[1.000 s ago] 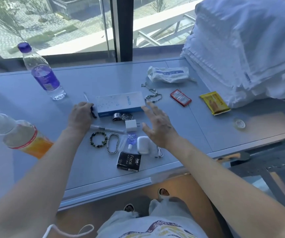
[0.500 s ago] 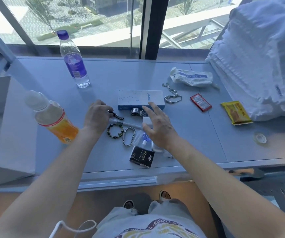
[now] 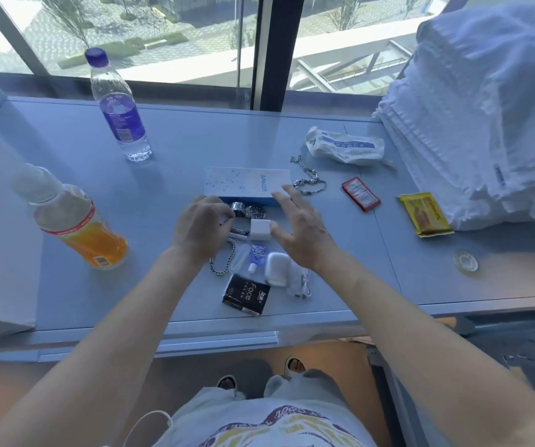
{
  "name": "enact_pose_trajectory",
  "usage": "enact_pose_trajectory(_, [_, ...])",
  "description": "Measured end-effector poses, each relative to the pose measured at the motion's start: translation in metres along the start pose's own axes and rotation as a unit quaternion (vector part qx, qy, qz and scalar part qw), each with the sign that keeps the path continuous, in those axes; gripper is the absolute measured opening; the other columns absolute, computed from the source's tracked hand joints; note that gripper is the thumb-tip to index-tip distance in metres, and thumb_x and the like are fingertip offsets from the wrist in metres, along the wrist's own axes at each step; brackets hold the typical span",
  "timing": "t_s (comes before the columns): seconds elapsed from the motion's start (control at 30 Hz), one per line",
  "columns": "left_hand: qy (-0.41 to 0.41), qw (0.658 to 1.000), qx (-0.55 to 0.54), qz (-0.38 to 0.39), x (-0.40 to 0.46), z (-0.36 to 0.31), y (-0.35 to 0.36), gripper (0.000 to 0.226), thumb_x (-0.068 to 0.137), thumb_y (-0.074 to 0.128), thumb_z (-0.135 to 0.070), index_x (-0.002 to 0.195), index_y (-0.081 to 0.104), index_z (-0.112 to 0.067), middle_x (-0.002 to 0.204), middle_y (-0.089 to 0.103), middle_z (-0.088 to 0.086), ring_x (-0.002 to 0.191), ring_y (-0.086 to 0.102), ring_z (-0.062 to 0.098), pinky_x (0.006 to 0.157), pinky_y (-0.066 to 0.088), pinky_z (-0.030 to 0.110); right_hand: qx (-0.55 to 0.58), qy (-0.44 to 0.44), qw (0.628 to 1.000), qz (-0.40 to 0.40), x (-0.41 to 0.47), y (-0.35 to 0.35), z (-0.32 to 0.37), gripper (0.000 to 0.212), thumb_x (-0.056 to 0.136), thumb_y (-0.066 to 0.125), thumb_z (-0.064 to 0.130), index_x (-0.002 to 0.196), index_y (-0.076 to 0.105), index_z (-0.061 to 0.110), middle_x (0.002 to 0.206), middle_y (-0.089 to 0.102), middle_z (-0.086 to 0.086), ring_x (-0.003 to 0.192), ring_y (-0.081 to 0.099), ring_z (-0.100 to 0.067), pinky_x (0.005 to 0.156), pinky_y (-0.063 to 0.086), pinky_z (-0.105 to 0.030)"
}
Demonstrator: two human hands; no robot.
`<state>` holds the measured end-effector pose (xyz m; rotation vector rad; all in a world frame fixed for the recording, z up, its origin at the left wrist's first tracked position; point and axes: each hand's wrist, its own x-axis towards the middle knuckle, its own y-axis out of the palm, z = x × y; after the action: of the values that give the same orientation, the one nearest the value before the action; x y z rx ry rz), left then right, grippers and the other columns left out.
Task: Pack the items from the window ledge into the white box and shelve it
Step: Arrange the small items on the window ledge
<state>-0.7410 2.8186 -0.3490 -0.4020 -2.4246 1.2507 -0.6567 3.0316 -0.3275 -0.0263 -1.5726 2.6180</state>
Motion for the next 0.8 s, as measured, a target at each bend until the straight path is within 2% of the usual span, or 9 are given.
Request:
enact_pose_trajectory(0.07, [0.029, 0.999, -0.005, -0.022, 0.007, -0.013, -0.004, 0.008, 0.088, 0.074, -0.014, 0.094, 0.080, -0.016, 0.100, 0.072, 0.002, 0.097, 0.059, 0.030, 0.080, 0.051, 0.038, -0.012, 0.018, 1.000, -0.008, 0.015, -0.012, -0.015, 0.062, 0.099, 0.056, 0.036, 0.157, 0.038, 0.020, 0.168, 0.026, -0.007, 0.154, 0.027, -0.027, 0.121, 0.026, -0.048])
enact_pose_trajectory(0.17, [0.062, 0.998, -0.009, -0.021, 0.022, -0.031, -0.007, 0.019, 0.089, 0.073, -0.017, 0.107, 0.077, -0.015, 0.110, 0.070, 0.003, 0.104, 0.058, 0.031, 0.089, 0.049, 0.041, -0.031, 0.046, 0.998, -0.013, 0.039, -0.030, -0.042, 0.062, 0.098, 0.055, 0.036, 0.155, 0.040, 0.018, 0.167, 0.028, -0.009, 0.152, 0.030, -0.029, 0.121, 0.030, -0.051])
enact_pose_trajectory(0.33, [0.081, 0.997, 0.010, 0.000, 0.042, -0.062, 0.006, 0.043, 0.091, 0.071, -0.027, 0.132, 0.065, -0.015, 0.127, 0.062, 0.006, 0.114, 0.055, 0.031, 0.095, 0.048, 0.047, -0.081, 0.093, 0.992, 0.006, 0.069, -0.054, -0.091, 0.070, 0.097, 0.057, 0.043, 0.159, 0.034, 0.018, 0.170, 0.021, -0.008, 0.155, 0.023, -0.028, 0.123, 0.023, -0.044])
enact_pose_trajectory(0.43, [0.081, 0.996, 0.029, 0.022, 0.055, -0.080, 0.017, 0.054, 0.093, 0.068, -0.034, 0.142, 0.055, -0.016, 0.135, 0.058, 0.007, 0.119, 0.053, 0.031, 0.099, 0.046, 0.047, -0.107, 0.113, 0.988, 0.014, 0.079, -0.068, -0.118, 0.073, 0.098, 0.057, 0.046, 0.160, 0.031, 0.019, 0.170, 0.021, -0.006, 0.155, 0.024, -0.028, 0.123, 0.024, -0.046])
enact_pose_trajectory(0.67, [0.059, 0.996, 0.052, 0.047, 0.081, -0.118, 0.051, 0.062, 0.093, 0.065, -0.040, 0.148, 0.049, -0.015, 0.143, 0.053, 0.010, 0.129, 0.049, 0.033, 0.107, 0.041, 0.047, -0.131, 0.110, 0.984, 0.041, 0.098, -0.099, -0.164, 0.079, 0.092, 0.061, 0.047, 0.161, 0.030, 0.022, 0.170, 0.021, -0.007, 0.155, 0.023, -0.029, 0.124, 0.023, -0.050])
enact_pose_trajectory(0.8, [0.050, 0.995, 0.062, 0.058, 0.096, -0.141, 0.078, 0.064, 0.095, 0.060, -0.043, 0.150, 0.045, -0.016, 0.150, 0.047, 0.011, 0.139, 0.040, 0.032, 0.113, 0.036, 0.046, -0.149, 0.090, 0.984, 0.048, 0.107, -0.113, -0.184, 0.080, 0.091, 0.060, 0.053, 0.160, 0.029, 0.027, 0.171, 0.019, -0.002, 0.156, 0.021, -0.026, 0.122, 0.024, -0.051])
